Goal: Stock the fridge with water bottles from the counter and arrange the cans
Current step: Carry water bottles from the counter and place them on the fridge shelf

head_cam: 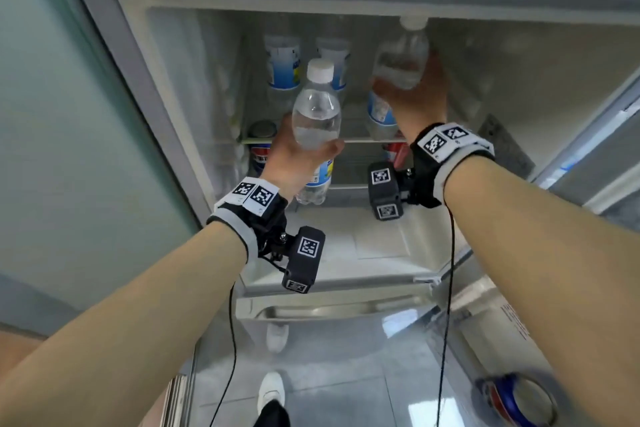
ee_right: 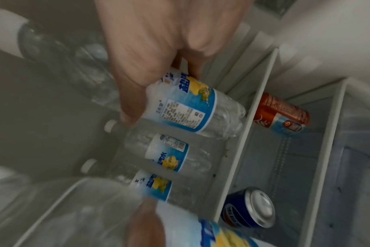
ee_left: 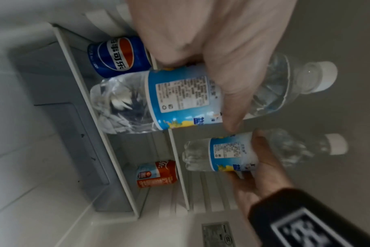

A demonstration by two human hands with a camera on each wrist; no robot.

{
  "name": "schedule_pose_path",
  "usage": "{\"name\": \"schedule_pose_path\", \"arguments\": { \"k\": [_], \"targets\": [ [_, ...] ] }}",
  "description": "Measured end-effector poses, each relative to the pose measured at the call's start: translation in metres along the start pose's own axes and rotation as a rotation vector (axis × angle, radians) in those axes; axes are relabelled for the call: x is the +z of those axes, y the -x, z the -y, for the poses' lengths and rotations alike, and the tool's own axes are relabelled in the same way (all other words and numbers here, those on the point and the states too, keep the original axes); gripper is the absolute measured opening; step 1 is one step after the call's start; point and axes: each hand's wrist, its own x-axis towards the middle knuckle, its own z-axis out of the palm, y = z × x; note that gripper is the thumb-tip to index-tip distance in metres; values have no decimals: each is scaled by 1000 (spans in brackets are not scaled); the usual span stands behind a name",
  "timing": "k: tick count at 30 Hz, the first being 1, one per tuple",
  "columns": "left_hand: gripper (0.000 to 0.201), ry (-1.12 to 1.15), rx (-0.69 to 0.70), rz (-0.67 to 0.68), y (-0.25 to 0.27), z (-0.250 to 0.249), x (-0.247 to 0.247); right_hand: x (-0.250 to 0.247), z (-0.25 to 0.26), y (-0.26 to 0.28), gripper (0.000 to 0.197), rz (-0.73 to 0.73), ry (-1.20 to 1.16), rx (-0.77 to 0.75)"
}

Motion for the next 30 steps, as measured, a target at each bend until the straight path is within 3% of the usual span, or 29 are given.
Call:
{"name": "schedule_pose_path", "arguments": {
  "k": [5, 8, 12, 18, 22, 30],
  "targets": [
    [58, -13, 23, 29, -10, 12, -3, 11, -28, -53, 77, 12, 15, 64],
    [54, -15, 16, 58, -9, 13, -3, 14, -39, -53, 98, 57, 99, 59],
    [45, -18, 5, 31, -6, 11, -4, 16, -63, -49, 79, 140, 106, 74],
    [55, 0, -15, 5, -21, 17, 1, 33, -74, -71, 63, 128, 107, 54],
    [58, -10, -23, -2, -25, 21, -2, 54, -75, -87, 74, 181, 80, 38],
    [53, -30, -30, -34, -25, 24, -3, 72, -86, -103, 70, 221, 3, 30]
  ]
}}
